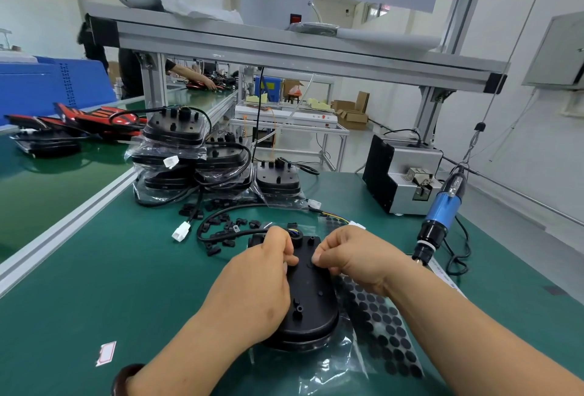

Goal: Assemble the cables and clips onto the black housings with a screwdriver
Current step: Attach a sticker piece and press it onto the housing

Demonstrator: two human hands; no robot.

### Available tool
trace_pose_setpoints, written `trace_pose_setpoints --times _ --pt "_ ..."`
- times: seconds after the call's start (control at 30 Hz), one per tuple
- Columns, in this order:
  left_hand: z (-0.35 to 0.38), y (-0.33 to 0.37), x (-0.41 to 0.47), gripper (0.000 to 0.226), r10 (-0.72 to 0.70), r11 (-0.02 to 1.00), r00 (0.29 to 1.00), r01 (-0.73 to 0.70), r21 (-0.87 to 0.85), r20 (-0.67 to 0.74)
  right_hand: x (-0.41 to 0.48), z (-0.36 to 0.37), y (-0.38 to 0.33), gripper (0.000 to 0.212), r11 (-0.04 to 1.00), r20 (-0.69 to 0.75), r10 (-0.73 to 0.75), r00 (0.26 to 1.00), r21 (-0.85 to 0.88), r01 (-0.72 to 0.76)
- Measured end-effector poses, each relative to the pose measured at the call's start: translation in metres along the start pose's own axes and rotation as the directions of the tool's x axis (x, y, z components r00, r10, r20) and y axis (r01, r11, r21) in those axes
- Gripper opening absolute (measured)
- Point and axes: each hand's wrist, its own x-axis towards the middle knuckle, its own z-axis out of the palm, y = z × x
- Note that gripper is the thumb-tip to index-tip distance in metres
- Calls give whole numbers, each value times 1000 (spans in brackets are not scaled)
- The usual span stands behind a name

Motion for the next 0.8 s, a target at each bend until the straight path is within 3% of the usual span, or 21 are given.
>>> trace_pose_setpoints --times 0.27,0.53,0.8 --pt "-1 1 0 25 -9 1000 1000 9 5 5 -1 0 1 7 997 -29 -30 999 -77 27" --pt "-1 2 -1 36 66 995 996 -69 67 52 0 0 3 14 995 -32 -42 999 -87 39" --pt "-3 4 2 30 97 982 988 -115 148 121 -1 0 2 15 994 -28 -37 999 -102 34"
